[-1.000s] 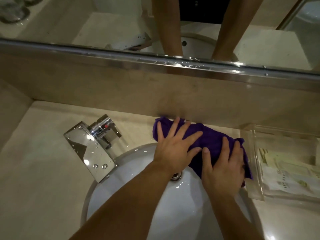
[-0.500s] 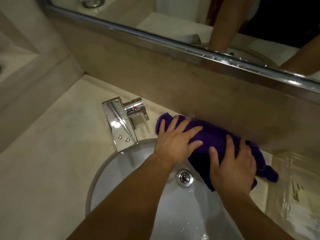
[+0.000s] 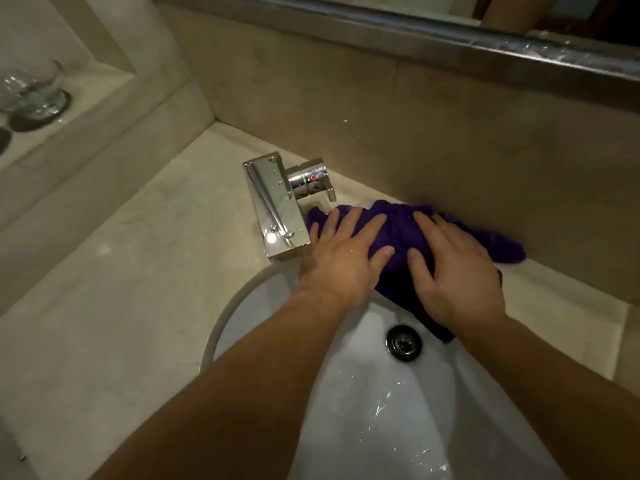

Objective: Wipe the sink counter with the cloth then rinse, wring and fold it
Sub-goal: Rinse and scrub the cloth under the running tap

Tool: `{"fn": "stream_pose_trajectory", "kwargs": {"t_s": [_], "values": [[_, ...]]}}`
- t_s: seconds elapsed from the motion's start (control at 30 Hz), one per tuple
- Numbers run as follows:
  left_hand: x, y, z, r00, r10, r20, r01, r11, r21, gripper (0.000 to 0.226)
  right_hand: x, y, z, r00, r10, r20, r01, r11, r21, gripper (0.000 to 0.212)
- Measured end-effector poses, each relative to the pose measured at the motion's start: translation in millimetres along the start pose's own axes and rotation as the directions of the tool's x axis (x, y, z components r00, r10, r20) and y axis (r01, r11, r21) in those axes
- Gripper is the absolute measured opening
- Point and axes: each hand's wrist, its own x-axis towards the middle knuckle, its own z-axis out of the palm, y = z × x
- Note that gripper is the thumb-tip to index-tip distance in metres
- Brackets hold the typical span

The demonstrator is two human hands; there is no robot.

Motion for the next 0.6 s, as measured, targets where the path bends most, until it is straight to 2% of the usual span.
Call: {"fn": "stream_pose_trajectory", "kwargs": {"t_s": [0.13,0.23,0.6], "values": [[-10.6,-12.9,-2.0,1.000,-0.022,-0.017,0.022,1.000,-0.022,0.059,13.7,-13.6,5.0,0.995,-0.046,0.085,0.049,0.998,-0.038,0.063],[-14.1,-20.9,0.7,0.997,0.005,-0.080,0.001,0.998,0.069,0.059,21.4,-22.4,8.3,0.993,-0.085,0.081,0.087,0.996,-0.019,0.063],[-34.2,-62.0,7.5,0.964,0.097,-0.246,-0.058,0.985,0.162,0.056,25.6,-62.5,22.9,0.984,-0.141,0.105,0.141,0.990,0.014,0.065]]}}
